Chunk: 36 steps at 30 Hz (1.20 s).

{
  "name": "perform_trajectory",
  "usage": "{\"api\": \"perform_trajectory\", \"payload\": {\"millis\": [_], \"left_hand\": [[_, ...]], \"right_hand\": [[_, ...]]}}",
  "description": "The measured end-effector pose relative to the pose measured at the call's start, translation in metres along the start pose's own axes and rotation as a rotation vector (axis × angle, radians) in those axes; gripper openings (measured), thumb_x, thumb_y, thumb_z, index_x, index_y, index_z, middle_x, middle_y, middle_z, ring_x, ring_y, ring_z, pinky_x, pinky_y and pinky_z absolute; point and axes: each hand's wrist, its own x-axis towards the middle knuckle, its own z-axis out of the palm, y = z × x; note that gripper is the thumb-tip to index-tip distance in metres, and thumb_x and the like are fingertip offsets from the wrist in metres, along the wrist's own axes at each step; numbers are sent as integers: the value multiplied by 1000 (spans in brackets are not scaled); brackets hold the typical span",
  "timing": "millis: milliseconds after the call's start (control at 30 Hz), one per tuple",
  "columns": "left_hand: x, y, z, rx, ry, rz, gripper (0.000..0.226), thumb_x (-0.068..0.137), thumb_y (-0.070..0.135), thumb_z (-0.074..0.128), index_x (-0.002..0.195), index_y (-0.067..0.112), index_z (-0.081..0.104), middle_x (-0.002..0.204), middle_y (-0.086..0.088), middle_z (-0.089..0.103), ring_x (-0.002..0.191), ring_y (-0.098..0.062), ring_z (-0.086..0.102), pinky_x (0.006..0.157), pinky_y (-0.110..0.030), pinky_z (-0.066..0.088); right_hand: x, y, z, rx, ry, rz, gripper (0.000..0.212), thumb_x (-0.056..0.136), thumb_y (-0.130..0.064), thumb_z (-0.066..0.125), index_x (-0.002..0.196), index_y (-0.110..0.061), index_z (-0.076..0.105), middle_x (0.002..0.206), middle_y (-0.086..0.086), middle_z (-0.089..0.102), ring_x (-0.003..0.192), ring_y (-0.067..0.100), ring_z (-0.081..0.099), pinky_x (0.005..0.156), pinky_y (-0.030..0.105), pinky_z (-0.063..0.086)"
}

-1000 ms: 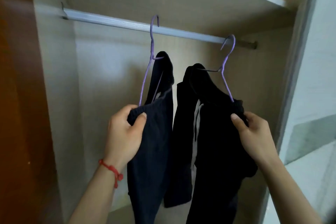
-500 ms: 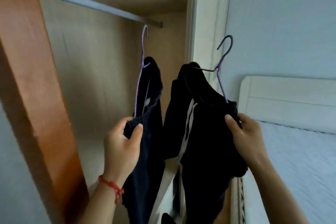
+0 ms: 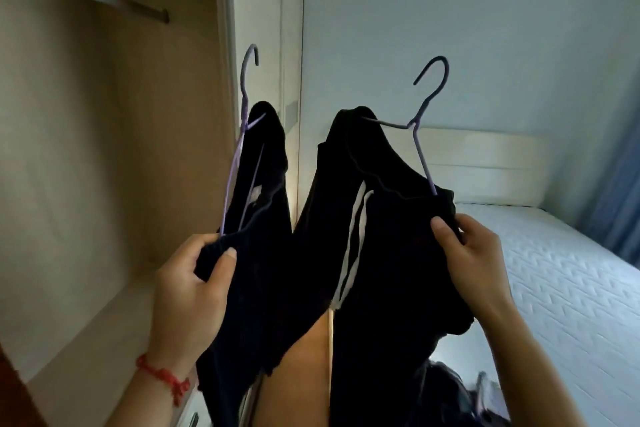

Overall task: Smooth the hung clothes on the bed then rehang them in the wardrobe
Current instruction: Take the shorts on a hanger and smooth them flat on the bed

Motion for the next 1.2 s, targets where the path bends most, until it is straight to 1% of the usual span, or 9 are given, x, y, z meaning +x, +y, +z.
{"api": "perform_trajectory", "payload": {"millis": [67, 200, 400, 533, 700, 800, 900, 1067, 1200], "left_hand": [[-12, 7, 9, -14, -27, 28, 28, 84, 3, 58, 68, 26, 57, 64, -15, 62, 66, -23, 58, 40, -10, 39], [-43, 22, 36, -41, -101, 26, 21, 84, 2, 58, 69, 17, 59, 67, -33, 58, 68, -33, 52, 40, -10, 36], [-115, 53, 96, -59, -136, -20, 28, 84, 3, 59, 74, 30, 59, 68, -36, 57, 52, -16, 46, 39, -8, 33], [-163, 74, 144, -55, -164, -65, 33, 84, 4, 60, 65, 31, 61, 57, -20, 59, 50, -15, 46, 39, -6, 33], [-201, 81, 183, 19, -209, -106, 5, 75, 27, 58, 75, 23, 61, 49, -23, 49, 41, -21, 39, 39, -14, 30], [-219, 76, 199, 54, -250, -135, 13, 83, 10, 62, 77, 21, 62, 38, -2, 47, 35, -11, 36, 37, -12, 29], [-232, 76, 213, 81, -302, -164, 12, 83, 4, 60, 79, 14, 65, 46, 9, 61, 41, -1, 50, 43, -5, 36], [-235, 70, 226, 88, -456, -136, 16, 82, 13, 65, 72, 26, 62, 51, -9, 58, 42, -11, 51, 46, -22, 42], [-226, 83, 231, 34, -563, -37, 31, 81, 0, 61, 70, 29, 64, 79, 13, 67, 65, -5, 62, 58, -3, 43]], "right_hand": [[-8, 10, -16, -13, 29, 16, 25, 92, -25, 51, 77, -7, 60, 67, 15, 59, 56, 13, 54, 41, 11, 37], [-23, 34, -61, -63, 47, 72, 27, 92, -28, 50, 79, -6, 60, 67, 13, 59, 57, 16, 54, 43, 13, 39], [-45, 98, -138, -71, 29, 205, 25, 93, -27, 51, 82, -6, 61, 77, 16, 65, 70, 28, 62, 60, 34, 48], [-54, 167, -178, -99, -3, 306, 23, 92, -28, 51, 87, -8, 62, 71, 4, 63, 67, 23, 60, 56, 27, 40], [-65, 243, -197, -131, -108, 467, 26, 94, -27, 47, 109, -7, 58, 96, 7, 64, 91, 24, 62, 77, 35, 48], [-73, 279, -204, -123, -237, 547, 24, 95, -18, 46, 115, -5, 52, 98, 9, 62, 92, 23, 61, 83, 39, 49], [-85, 298, -211, -6, -392, 625, 31, 90, 2, 48, 120, -4, 44, 81, 6, 61, 68, 12, 58, 66, 25, 49], [-85, 291, -230, -35, -426, 636, 46, 88, -5, 57, 132, -9, 41, 117, 9, 51, 105, 21, 56, 85, 25, 43], [-68, 253, -263, -120, -277, 472, 43, 91, -13, 55, 133, -14, 44, 128, 8, 52, 107, 14, 52, 89, 25, 41]]}}
